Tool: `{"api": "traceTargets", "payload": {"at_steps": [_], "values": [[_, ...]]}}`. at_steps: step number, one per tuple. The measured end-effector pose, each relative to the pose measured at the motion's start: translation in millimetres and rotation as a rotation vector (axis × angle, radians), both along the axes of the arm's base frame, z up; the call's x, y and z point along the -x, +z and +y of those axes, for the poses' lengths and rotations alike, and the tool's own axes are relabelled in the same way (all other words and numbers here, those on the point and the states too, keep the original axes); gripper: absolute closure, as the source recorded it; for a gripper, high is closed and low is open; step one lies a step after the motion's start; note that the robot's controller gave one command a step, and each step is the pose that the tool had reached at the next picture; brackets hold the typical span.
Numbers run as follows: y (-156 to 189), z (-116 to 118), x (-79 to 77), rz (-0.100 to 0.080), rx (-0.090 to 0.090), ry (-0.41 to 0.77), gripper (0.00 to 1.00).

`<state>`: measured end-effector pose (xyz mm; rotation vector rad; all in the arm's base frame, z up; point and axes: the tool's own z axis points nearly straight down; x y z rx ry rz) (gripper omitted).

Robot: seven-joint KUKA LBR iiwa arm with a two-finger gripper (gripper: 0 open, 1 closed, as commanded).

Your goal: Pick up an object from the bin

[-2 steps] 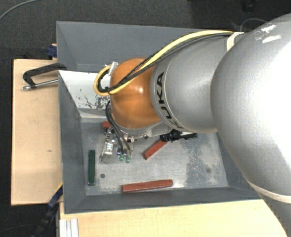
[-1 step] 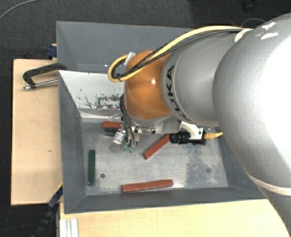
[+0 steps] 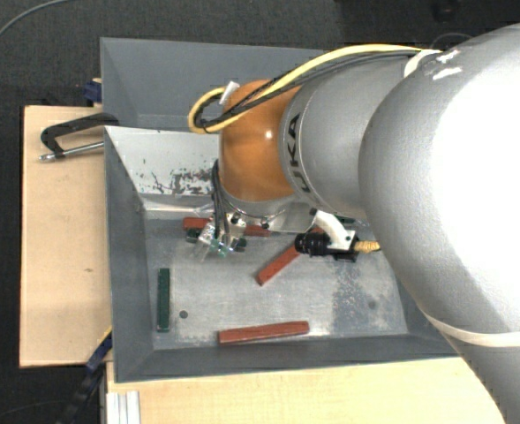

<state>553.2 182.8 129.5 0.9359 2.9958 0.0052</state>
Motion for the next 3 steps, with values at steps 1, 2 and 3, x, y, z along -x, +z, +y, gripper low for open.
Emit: {"api": "traceTargets", "payload": {"at_steps": [1, 2, 3], "values": [[95.2, 1.8, -17.3, -0.01, -0.002, 0.037, 1.0], [0.3, -39.6, -16.5, 0.01, 0.004, 0.204, 1.0], [4.0, -37.4, -17.8, 0.003, 0.002, 0.205, 0.0]]}}
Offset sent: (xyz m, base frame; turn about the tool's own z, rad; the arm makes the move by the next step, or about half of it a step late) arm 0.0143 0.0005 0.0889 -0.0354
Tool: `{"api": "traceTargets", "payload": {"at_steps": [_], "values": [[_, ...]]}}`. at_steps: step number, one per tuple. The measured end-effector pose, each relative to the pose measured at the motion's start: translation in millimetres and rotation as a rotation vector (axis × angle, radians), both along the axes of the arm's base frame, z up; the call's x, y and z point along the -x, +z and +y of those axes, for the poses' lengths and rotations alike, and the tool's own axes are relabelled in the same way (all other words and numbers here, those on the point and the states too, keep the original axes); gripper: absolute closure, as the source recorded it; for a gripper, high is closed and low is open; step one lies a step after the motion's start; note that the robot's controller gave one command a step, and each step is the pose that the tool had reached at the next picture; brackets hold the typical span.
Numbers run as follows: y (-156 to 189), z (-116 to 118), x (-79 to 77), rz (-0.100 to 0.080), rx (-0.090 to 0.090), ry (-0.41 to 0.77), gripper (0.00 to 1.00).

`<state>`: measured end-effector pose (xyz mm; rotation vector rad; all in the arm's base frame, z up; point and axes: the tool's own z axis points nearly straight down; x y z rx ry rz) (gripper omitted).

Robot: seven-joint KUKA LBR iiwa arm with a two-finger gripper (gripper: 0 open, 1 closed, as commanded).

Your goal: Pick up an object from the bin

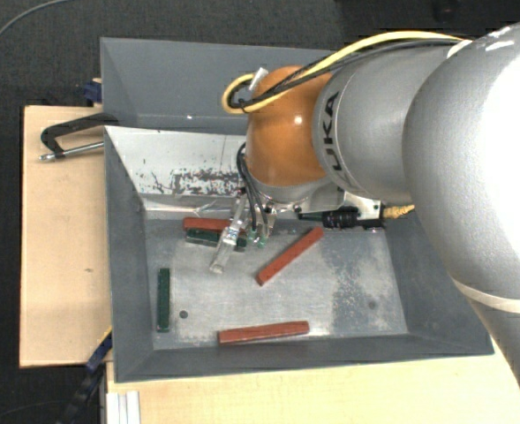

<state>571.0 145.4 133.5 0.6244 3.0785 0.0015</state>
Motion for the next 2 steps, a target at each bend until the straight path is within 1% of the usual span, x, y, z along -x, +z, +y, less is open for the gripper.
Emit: {"api": "traceTargets", "payload": {"at_steps": [1, 2], "values": [[-65.3, 3.7, -24.7, -0.001, 0.001, -0.002, 0.0], [-62.5, 3.7, -24.6, -0.002, 0.0, -0.003, 1.0]]}}
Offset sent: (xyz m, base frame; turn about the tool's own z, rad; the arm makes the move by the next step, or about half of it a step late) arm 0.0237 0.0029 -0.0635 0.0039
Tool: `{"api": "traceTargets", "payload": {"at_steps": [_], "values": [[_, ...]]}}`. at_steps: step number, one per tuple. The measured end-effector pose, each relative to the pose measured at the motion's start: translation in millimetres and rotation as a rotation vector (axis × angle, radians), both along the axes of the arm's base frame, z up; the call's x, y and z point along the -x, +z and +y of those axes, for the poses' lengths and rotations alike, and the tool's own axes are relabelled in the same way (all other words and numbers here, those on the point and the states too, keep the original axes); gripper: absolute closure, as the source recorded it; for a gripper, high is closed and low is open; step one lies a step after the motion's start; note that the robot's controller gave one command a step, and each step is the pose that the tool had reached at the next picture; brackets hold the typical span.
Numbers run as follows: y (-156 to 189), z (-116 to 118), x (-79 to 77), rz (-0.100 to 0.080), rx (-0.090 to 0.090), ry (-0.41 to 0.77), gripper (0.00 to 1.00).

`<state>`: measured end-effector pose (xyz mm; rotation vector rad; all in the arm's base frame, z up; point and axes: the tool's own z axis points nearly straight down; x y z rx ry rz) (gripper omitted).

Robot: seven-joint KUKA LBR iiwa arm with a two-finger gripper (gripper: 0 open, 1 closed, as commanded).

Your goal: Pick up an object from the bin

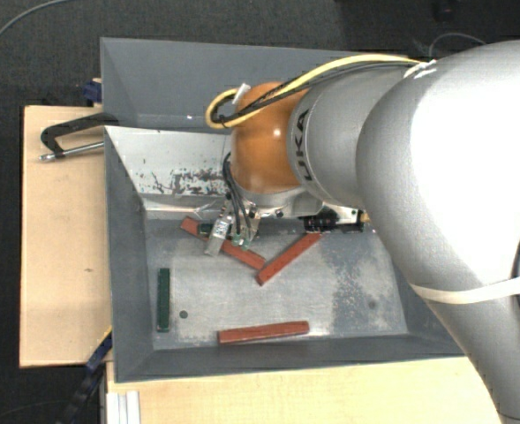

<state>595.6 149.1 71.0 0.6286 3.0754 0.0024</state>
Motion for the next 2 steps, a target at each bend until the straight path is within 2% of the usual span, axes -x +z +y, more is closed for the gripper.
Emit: {"api": "traceTargets", "payload": {"at_steps": [1, 2], "values": [[119.7, -6.5, 2.3, -0.01, -0.002, 0.012, 1.0], [148.7, 16.1, 7.5, -0.006, -0.002, 0.09, 1.0]]}}
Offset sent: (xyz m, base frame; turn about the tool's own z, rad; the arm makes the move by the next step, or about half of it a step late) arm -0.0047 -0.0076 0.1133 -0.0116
